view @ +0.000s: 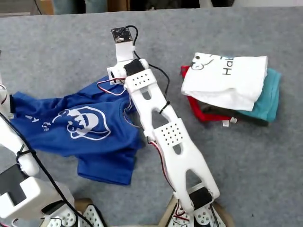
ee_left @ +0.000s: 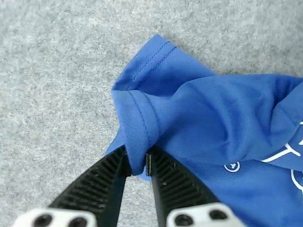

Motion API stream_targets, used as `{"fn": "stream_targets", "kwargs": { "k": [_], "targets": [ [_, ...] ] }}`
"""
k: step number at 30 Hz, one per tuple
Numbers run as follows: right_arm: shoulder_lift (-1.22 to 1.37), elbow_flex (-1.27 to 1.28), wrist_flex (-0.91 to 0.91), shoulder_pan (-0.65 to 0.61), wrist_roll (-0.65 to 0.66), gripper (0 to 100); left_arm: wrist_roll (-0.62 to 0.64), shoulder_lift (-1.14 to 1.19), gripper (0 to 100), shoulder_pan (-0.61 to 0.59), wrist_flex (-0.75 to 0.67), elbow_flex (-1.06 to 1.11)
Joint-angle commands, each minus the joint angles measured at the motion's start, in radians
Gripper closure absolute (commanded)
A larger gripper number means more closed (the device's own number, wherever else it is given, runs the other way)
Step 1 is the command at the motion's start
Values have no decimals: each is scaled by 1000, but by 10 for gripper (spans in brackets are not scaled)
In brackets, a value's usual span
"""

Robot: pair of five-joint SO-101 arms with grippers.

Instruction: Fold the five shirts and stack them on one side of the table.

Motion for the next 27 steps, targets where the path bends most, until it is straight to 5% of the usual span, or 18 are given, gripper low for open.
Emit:
{"fn": "stream_targets", "kwargs": {
  "k": [1, 17, 27],
  "targets": [
    [-50, 4, -11, 12, 9, 925, 9, -46, 971, 10, -12, -13],
    [-59, -12, 31, 55, 3, 985, 9, -46, 971, -10, -9, -13],
    [-59, -341, 138, 81, 2, 985, 9, -46, 971, -18, -11, -13]
  ]
}}
